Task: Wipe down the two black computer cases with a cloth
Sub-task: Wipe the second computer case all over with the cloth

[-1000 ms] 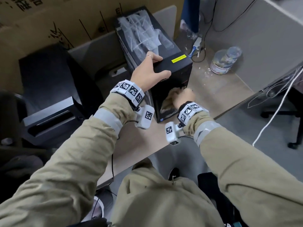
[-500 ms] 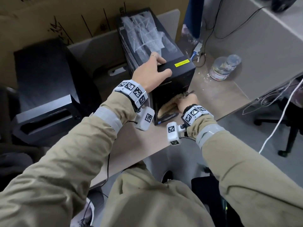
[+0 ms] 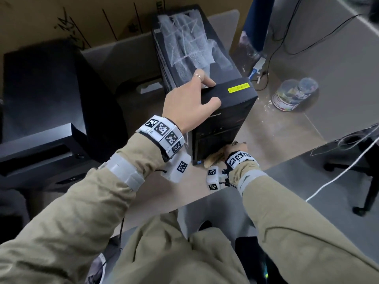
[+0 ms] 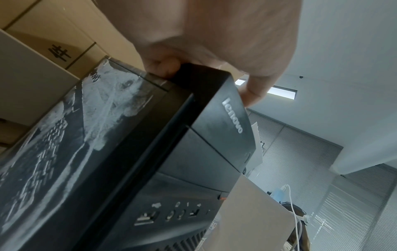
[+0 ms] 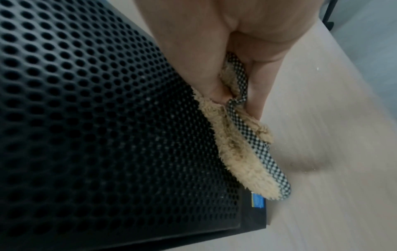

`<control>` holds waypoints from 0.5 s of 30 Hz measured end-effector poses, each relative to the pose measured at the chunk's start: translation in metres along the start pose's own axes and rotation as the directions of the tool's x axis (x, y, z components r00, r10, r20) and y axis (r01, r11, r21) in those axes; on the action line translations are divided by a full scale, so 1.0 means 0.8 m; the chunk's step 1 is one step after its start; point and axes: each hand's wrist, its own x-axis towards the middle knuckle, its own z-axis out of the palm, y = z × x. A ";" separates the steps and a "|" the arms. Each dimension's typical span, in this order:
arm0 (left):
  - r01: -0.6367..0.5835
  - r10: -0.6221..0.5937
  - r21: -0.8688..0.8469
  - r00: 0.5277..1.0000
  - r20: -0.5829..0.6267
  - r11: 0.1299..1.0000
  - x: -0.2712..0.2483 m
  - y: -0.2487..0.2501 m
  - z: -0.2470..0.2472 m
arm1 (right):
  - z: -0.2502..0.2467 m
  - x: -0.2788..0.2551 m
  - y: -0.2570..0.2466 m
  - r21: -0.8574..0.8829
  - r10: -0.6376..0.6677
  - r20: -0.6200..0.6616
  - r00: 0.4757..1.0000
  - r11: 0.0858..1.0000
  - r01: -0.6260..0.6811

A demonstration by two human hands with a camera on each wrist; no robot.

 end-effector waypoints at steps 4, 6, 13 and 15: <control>0.013 -0.013 -0.007 0.998 -0.055 1.000 -0.003 0.000 0.006 | 0.001 -0.018 0.009 -0.018 -0.049 -0.002 0.999 0.999 0.049; 0.015 -0.016 -0.015 0.996 -0.082 1.000 -0.005 0.001 0.009 | 0.005 -0.019 0.028 -0.442 -0.194 0.000 0.981 0.880 0.174; 0.016 -0.016 -0.006 0.992 -0.126 1.000 -0.005 0.000 0.016 | 0.024 -0.028 0.023 -0.437 -0.124 0.089 0.988 0.887 0.151; 0.011 -0.012 -0.008 0.992 -0.125 1.000 -0.005 0.001 0.015 | 0.042 -0.017 0.032 -0.361 0.010 0.118 0.993 0.932 0.034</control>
